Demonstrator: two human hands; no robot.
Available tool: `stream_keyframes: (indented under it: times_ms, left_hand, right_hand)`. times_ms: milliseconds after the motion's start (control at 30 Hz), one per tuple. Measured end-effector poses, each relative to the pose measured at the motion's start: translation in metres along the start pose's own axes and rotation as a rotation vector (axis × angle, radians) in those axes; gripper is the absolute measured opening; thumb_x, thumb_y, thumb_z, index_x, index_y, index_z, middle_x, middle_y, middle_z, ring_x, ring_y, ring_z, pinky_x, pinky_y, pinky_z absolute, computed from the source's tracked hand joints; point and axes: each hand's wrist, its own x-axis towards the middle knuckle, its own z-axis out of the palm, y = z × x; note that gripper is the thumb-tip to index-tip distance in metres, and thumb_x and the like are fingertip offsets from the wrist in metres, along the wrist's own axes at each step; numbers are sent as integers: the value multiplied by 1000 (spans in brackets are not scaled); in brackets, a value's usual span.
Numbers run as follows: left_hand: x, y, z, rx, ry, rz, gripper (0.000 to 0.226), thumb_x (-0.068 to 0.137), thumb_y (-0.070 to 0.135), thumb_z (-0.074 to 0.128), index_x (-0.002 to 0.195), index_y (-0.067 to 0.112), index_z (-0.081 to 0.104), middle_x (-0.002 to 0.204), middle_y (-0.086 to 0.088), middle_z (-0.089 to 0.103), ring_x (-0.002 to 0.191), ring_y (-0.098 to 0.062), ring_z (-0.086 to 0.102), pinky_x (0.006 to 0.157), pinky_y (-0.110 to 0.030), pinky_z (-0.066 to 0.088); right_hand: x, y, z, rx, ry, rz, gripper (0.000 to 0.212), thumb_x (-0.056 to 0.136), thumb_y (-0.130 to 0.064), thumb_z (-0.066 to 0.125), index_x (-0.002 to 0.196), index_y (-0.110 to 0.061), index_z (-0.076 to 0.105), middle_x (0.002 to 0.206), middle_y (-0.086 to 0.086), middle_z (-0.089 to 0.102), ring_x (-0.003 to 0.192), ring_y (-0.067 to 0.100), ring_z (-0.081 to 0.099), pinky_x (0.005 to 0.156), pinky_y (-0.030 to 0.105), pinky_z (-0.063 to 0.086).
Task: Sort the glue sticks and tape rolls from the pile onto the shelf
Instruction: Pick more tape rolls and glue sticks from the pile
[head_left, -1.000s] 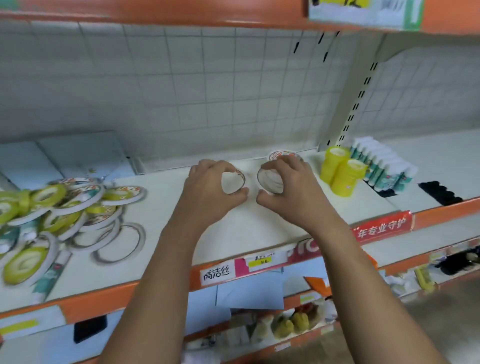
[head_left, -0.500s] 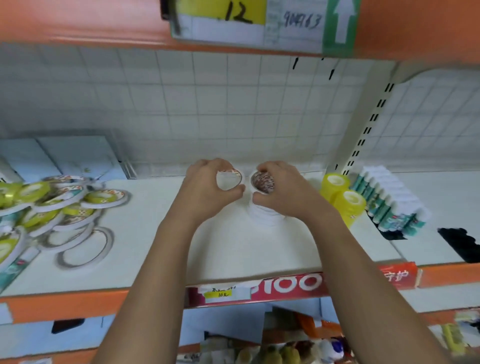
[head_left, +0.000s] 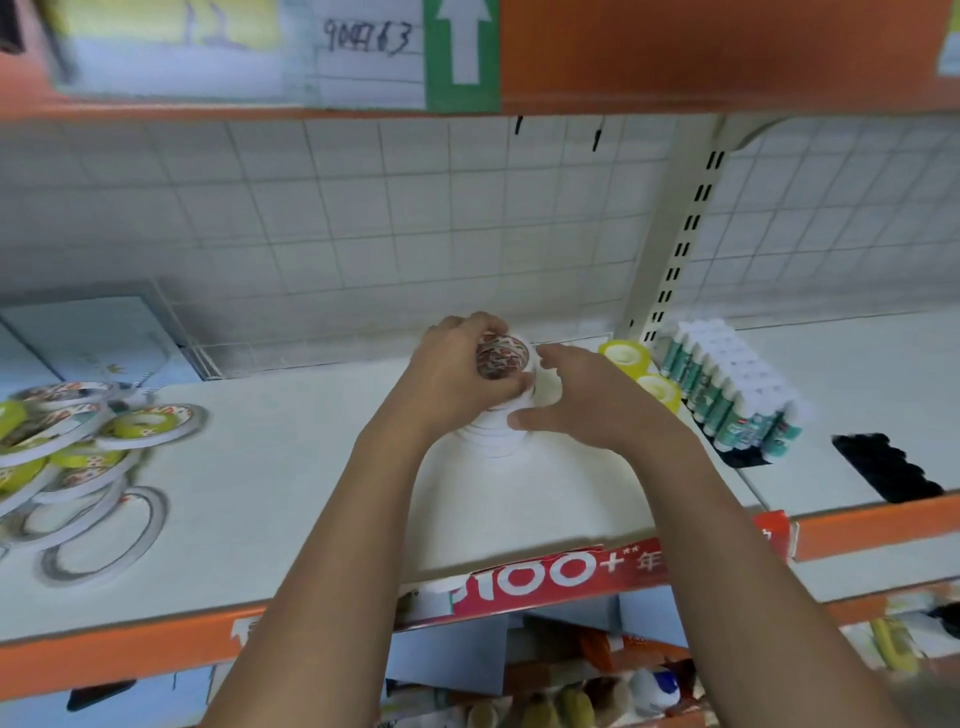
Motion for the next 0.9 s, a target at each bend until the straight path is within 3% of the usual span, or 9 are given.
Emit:
stream_keyframes:
  times_ms: [200, 233, 300, 367, 467, 733, 900]
  left_hand:
    - [-3, -11, -4, -65, -104, -52, 91, 63, 55, 83, 139, 25, 43, 136, 6, 47, 128, -11, 44, 107, -34, 40]
    - [-5, -17, -6, -91, -117, -61, 88, 62, 53, 85, 136, 26, 46, 133, 8, 50, 125, -3, 46, 104, -25, 41]
    - [-9, -26, -12, -128, -127, -54, 61, 60, 48, 88, 110, 36, 54, 110, 20, 59, 100, 17, 53, 83, -5, 43]
    - [-11, -32, -17, -145, -148, -65, 51, 61, 46, 88, 99, 32, 58, 98, 18, 65, 91, 9, 59, 71, -10, 46]
    - [-8, -37, -16, -202, -156, -86, 57, 62, 41, 89, 111, 27, 63, 102, 16, 69, 92, 1, 63, 78, -23, 52]
    - [-3, -42, -8, -222, -98, -133, 68, 55, 43, 92, 114, 25, 63, 103, 15, 69, 88, 3, 62, 70, -15, 47]
    - [-6, -41, -5, -219, -46, -141, 66, 52, 49, 91, 108, 26, 64, 99, 12, 69, 88, -6, 63, 74, -26, 53]
  right_hand:
    - [4, 0, -1, 55, -15, 3, 65, 61, -57, 79, 116, -26, 62, 102, -15, 63, 91, 3, 61, 81, 36, 56]
    - [6, -1, -2, 63, -23, -15, 63, 60, -58, 77, 115, -29, 63, 99, -17, 64, 91, -1, 60, 82, 35, 56]
    - [10, -4, -3, 47, -50, -33, 61, 60, -58, 79, 113, -32, 66, 100, -18, 66, 91, -1, 60, 84, 34, 55]
    - [15, -6, -5, 45, -84, -5, 57, 59, -54, 83, 108, -30, 68, 98, -13, 69, 88, 7, 63, 82, 38, 55]
    - [20, -7, -8, 25, -101, 28, 52, 57, -51, 86, 97, -23, 70, 92, -3, 70, 84, 18, 65, 76, 42, 54]
    - [21, -11, -10, 69, -133, 30, 48, 56, -38, 90, 97, -22, 72, 93, -2, 72, 89, 18, 67, 82, 42, 56]
    - [26, -12, -7, -9, -128, 6, 46, 55, -40, 89, 91, -17, 72, 90, 2, 70, 85, 18, 65, 76, 39, 56]
